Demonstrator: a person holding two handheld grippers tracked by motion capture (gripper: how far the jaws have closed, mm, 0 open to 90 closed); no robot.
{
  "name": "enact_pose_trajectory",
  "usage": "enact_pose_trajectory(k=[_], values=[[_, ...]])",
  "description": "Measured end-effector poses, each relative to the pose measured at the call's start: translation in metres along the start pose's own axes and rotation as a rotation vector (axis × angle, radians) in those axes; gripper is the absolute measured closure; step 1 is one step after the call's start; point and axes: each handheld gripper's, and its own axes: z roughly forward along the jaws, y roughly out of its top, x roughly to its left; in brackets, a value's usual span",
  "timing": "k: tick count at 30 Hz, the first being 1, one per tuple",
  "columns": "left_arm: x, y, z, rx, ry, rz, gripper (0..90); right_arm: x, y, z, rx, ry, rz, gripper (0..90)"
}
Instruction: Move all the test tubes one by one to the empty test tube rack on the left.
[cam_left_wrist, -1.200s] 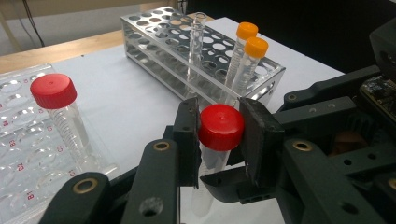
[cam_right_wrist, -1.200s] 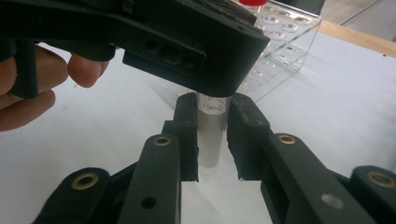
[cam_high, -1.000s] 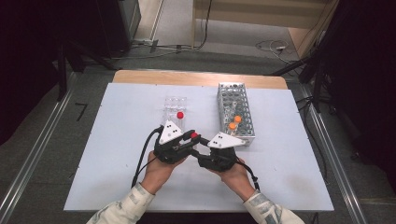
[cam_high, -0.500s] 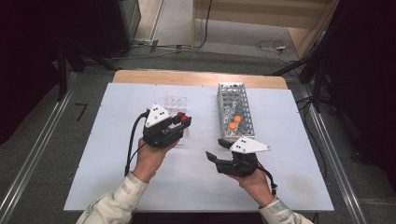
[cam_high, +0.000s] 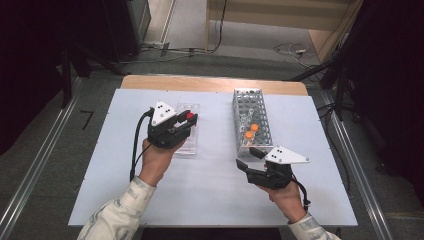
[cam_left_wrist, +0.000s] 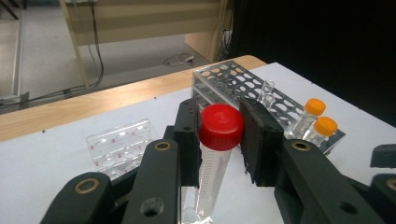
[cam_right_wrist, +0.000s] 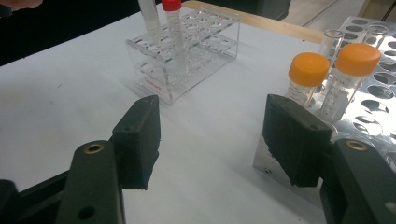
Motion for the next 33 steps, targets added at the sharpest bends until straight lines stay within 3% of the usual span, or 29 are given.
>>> enact_pose_trajectory(k=[11, 25, 33], values=[[0.003, -0.009, 0.008, -0.005, 0.028, 0.001, 70.0, 0.0, -0.001, 0.001, 0.003, -0.002, 0.002, 35.7], [-0.001, -0.035, 0.025, 0.049, 0.052, 0.026, 69.9, 0.001, -0.002, 0.002, 0.009, 0.001, 0.002, 35.9], [0.0, -0.048, 0.032, 0.074, 0.065, 0.02, 69.6, 0.001, -0.002, 0.002, 0.011, 0.002, 0.004, 36.1]])
